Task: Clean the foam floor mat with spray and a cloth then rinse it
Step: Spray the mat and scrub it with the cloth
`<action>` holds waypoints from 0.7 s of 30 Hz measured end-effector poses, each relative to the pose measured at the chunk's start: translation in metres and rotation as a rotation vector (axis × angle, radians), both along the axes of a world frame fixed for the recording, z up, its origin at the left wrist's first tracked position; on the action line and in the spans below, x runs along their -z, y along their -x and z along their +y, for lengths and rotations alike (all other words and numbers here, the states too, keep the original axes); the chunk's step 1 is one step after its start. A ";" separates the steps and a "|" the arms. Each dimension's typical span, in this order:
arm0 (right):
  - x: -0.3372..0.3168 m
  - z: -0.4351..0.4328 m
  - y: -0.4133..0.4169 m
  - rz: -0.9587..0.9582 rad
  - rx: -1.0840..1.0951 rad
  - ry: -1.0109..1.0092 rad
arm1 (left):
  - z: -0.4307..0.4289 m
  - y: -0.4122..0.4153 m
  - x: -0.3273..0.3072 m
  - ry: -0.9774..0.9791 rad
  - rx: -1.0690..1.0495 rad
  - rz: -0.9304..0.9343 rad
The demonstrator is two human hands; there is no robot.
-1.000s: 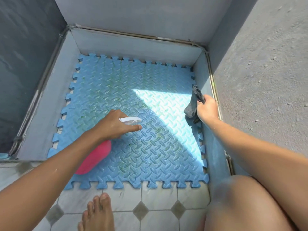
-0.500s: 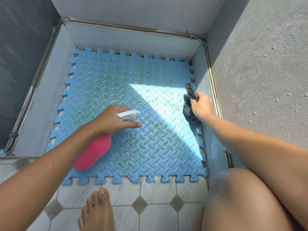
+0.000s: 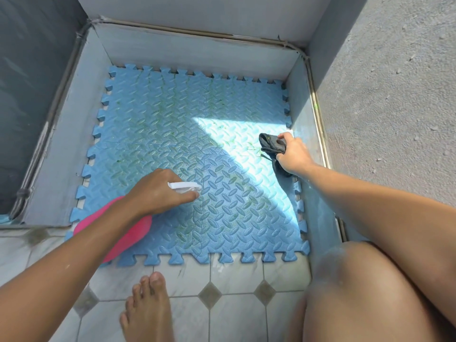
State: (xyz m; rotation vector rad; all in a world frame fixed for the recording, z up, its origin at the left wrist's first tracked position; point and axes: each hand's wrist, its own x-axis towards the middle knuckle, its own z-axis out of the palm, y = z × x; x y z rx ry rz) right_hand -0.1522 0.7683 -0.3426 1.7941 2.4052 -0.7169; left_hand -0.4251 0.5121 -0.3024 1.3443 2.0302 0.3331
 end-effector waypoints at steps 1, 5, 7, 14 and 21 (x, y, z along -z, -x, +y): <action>0.000 -0.001 0.000 -0.012 -0.011 -0.001 | -0.003 0.000 -0.001 -0.009 -0.001 0.013; 0.005 -0.003 0.001 -0.068 -0.050 -0.008 | -0.012 0.003 -0.006 -0.050 0.097 -0.201; 0.005 -0.004 0.003 -0.095 -0.059 -0.015 | -0.018 0.005 -0.004 0.018 0.092 -0.254; 0.007 -0.004 0.005 -0.126 -0.100 -0.026 | -0.062 0.010 0.025 0.123 0.138 -0.003; 0.007 -0.004 0.005 -0.126 -0.108 -0.031 | -0.077 0.030 0.015 0.050 0.020 -0.047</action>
